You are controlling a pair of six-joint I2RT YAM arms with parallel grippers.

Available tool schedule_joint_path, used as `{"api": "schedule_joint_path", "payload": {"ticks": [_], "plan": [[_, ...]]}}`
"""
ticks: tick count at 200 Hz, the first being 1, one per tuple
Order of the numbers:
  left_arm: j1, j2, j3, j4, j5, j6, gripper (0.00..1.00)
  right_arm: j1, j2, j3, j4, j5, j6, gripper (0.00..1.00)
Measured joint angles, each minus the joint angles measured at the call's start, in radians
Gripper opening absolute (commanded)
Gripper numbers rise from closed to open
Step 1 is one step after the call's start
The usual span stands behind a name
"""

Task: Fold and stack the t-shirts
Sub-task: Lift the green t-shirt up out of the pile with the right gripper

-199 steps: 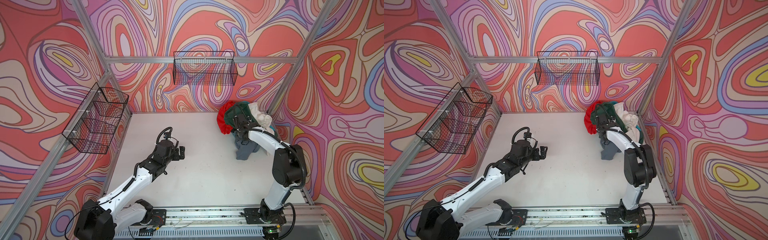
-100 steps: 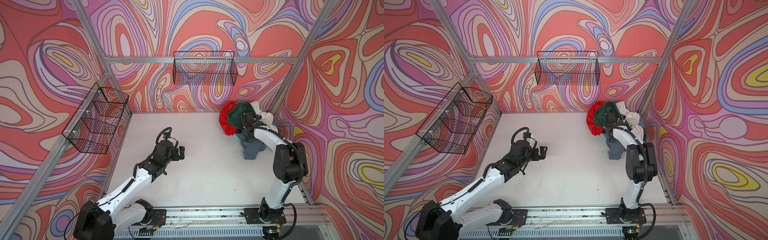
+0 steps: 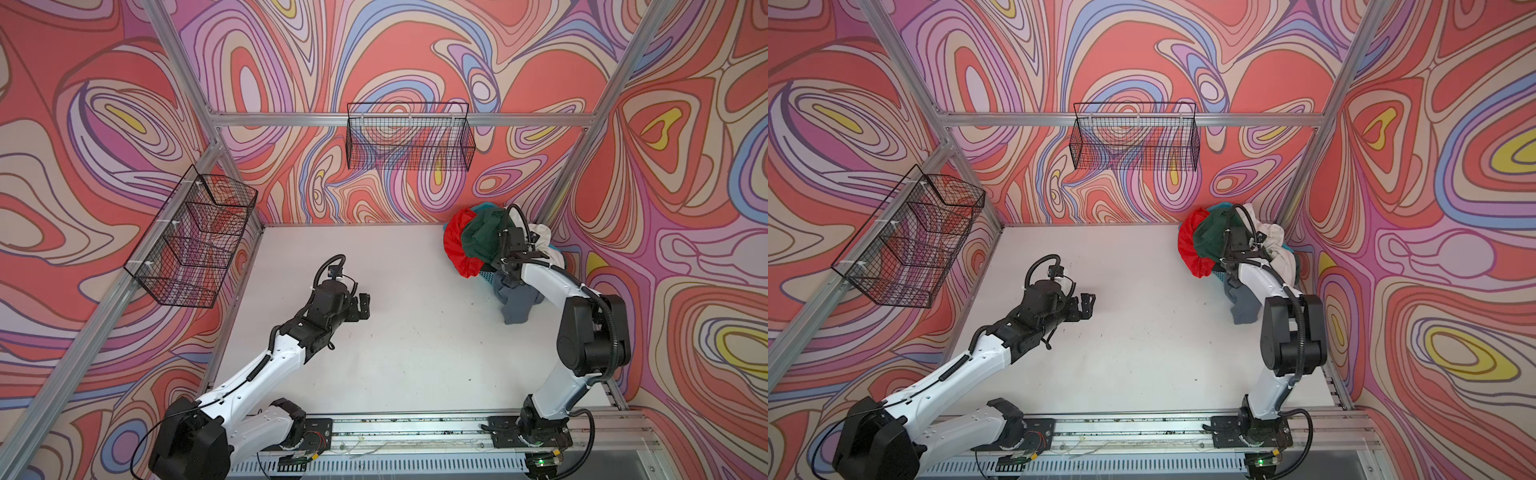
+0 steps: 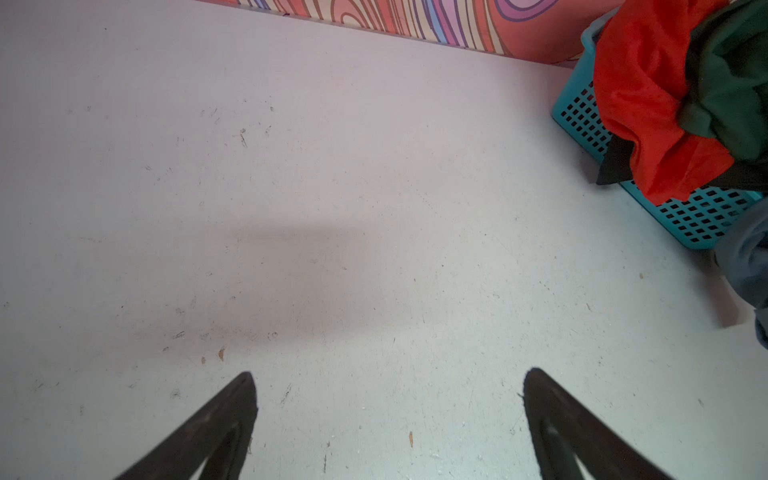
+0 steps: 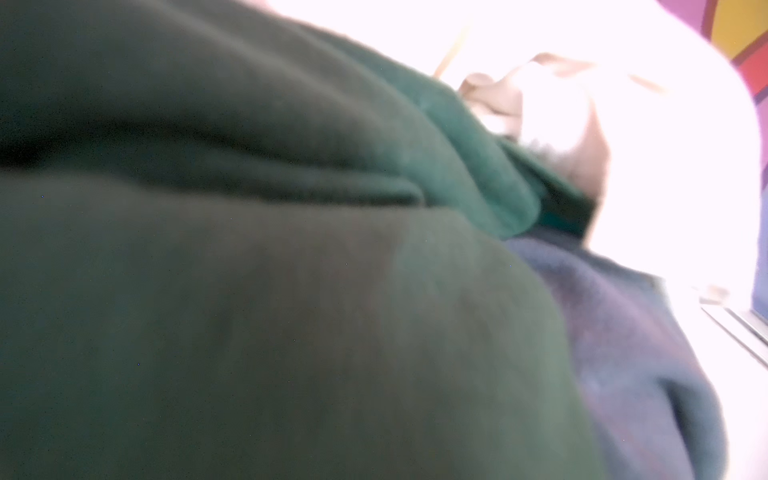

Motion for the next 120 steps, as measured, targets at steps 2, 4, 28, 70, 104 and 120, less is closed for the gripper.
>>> {"api": "schedule_joint_path", "payload": {"ticks": [2,4,28,70,104,120], "plan": [[0.000,-0.001,0.000,0.000,0.000,0.000,1.00,0.000,-0.008,-0.005,-0.002,0.000,0.000,0.80],[0.000,-0.002,0.000,0.000,-0.001,0.000,1.00,0.000,-0.013,-0.008,-0.003,-0.001,-0.001,0.80],[0.000,-0.012,0.000,0.000,-0.001,0.000,1.00,0.018,-0.100,-0.033,-0.056,0.004,-0.012,0.82],[0.000,-0.013,0.000,0.000,0.000,0.000,1.00,0.115,-0.157,0.006,-0.135,0.014,-0.046,0.98],[0.000,-0.014,0.000,-0.001,0.001,0.000,1.00,0.188,-0.092,0.105,-0.161,0.000,-0.082,0.98],[0.000,-0.016,0.000,-0.001,0.000,0.000,1.00,0.190,-0.041,0.154,-0.164,0.000,-0.097,0.97]]}}
